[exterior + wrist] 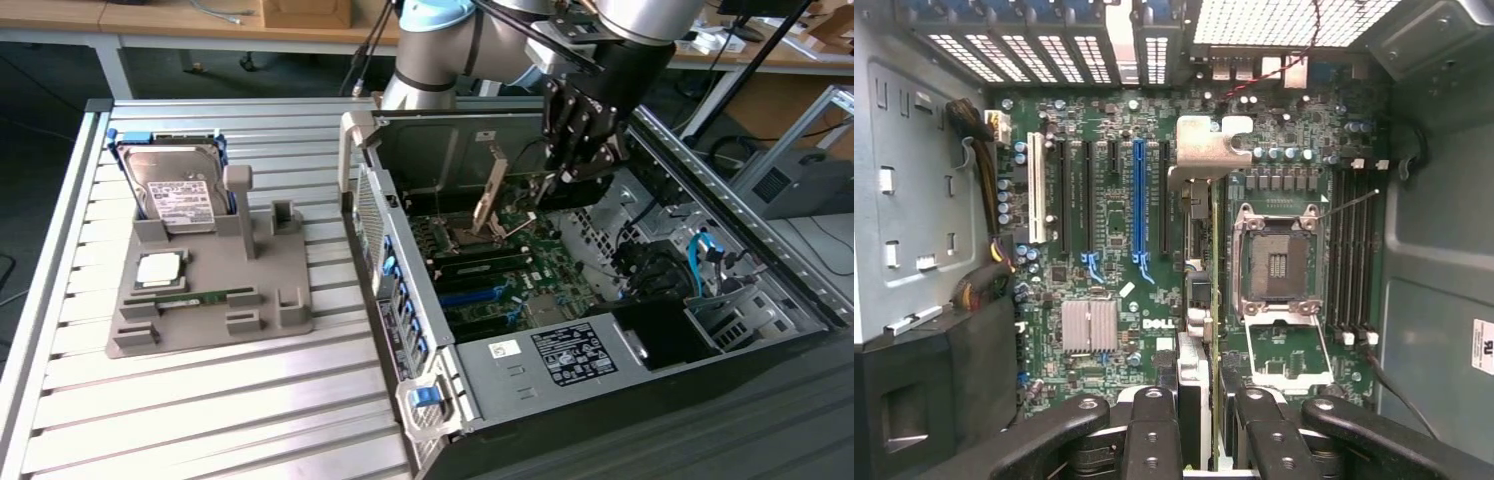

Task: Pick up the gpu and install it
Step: 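Insert the gpu into the slot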

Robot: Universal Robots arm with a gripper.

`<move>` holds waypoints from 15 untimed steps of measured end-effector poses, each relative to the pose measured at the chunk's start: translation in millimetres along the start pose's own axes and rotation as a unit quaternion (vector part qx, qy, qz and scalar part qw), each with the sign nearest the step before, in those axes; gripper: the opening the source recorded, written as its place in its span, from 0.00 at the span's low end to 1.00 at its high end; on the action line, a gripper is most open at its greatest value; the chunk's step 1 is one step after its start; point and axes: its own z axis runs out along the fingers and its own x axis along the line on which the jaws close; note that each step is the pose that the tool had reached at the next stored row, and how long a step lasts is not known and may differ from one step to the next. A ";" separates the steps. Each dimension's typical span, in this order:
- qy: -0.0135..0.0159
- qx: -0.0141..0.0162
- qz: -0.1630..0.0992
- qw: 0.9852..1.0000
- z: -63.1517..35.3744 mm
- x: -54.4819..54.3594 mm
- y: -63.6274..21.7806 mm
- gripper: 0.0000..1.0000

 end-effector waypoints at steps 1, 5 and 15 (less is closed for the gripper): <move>0.000 0.000 0.000 1.000 0.1 0.8 0.0 0.27; 0.000 0.000 0.000 1.000 0.7 4.0 0.2 0.27; 0.000 0.000 0.000 1.000 2.5 12.6 1.2 0.27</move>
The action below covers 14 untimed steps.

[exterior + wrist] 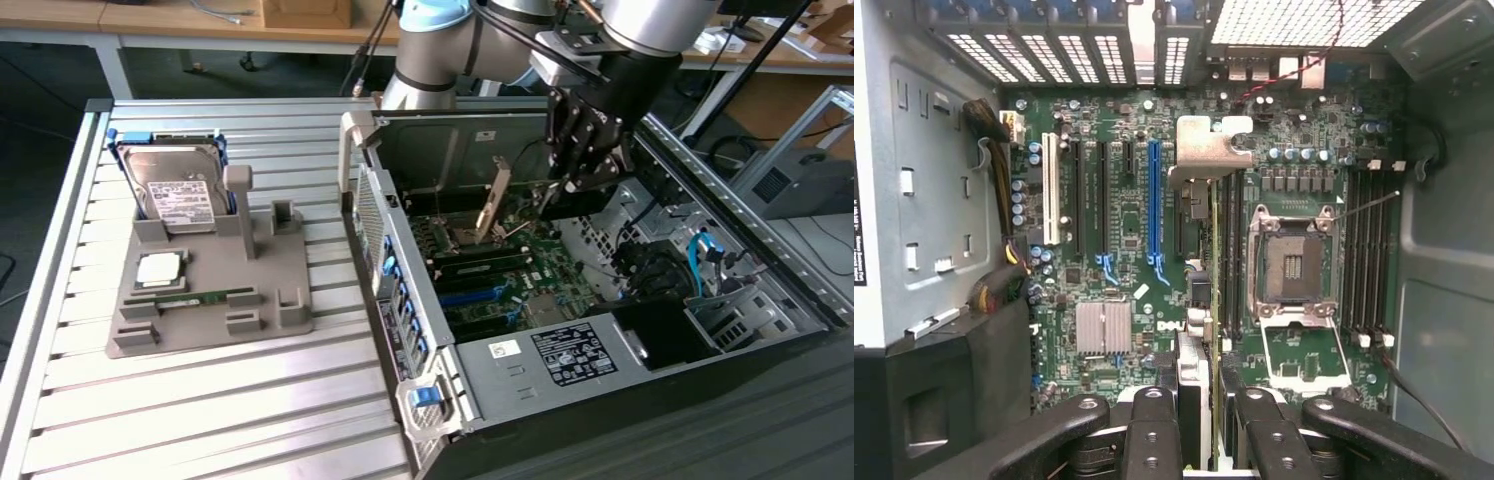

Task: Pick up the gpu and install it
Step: 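Insert the gpu into the slot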

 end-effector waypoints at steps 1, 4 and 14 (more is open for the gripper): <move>0.000 0.000 0.000 1.000 0.4 1.6 0.2 0.27; 0.000 0.000 0.000 1.000 1.1 2.8 0.4 0.27; 0.000 0.000 0.000 1.000 3.5 8.5 1.2 0.27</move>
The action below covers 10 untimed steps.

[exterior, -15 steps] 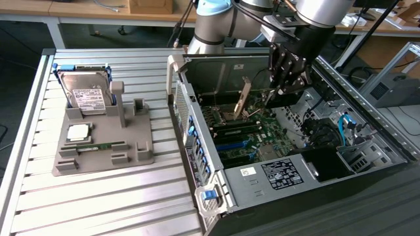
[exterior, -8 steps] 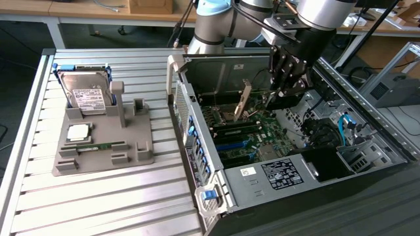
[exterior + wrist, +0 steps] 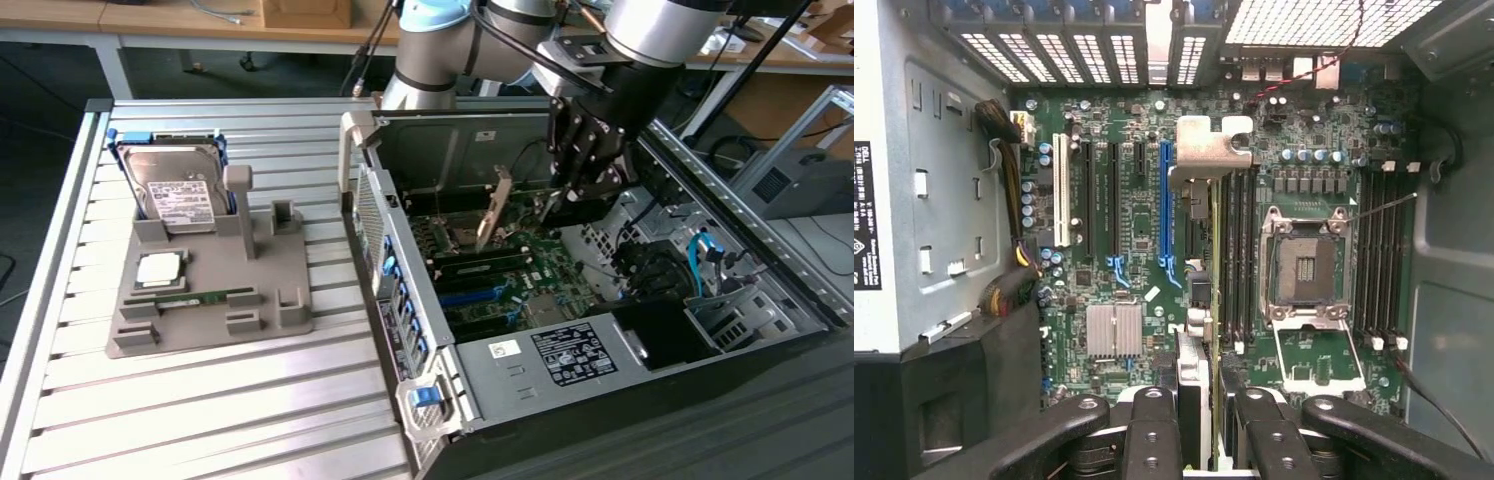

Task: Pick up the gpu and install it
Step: 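Insert the gpu into the slot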

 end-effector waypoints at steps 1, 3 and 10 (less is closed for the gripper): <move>0.000 0.000 0.000 1.000 0.2 0.5 0.1 0.27; 0.000 0.000 0.000 1.000 0.6 1.5 0.3 0.27; 0.000 0.000 0.000 1.000 2.3 6.5 1.3 0.27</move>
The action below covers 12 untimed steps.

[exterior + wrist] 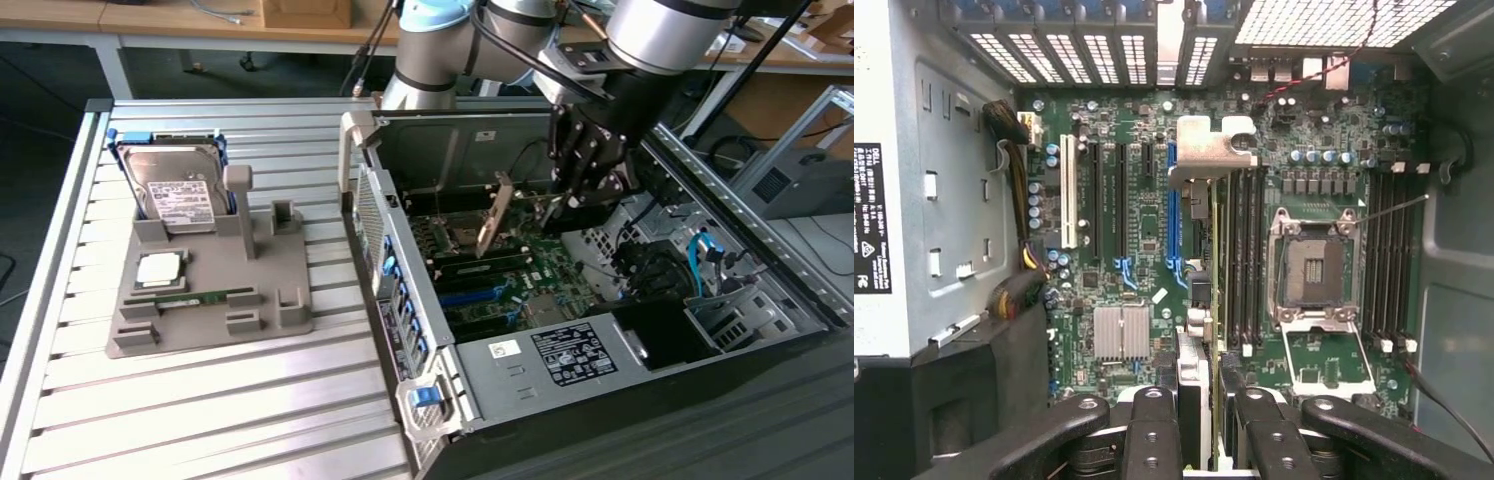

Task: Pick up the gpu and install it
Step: 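Insert the gpu into the slot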

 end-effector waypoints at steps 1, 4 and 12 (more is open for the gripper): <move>0.000 0.000 0.000 1.000 0.2 0.6 0.2 0.27; 0.000 0.000 0.000 1.000 1.0 2.7 0.7 0.27; 0.000 0.000 0.000 1.000 3.3 7.8 1.9 0.27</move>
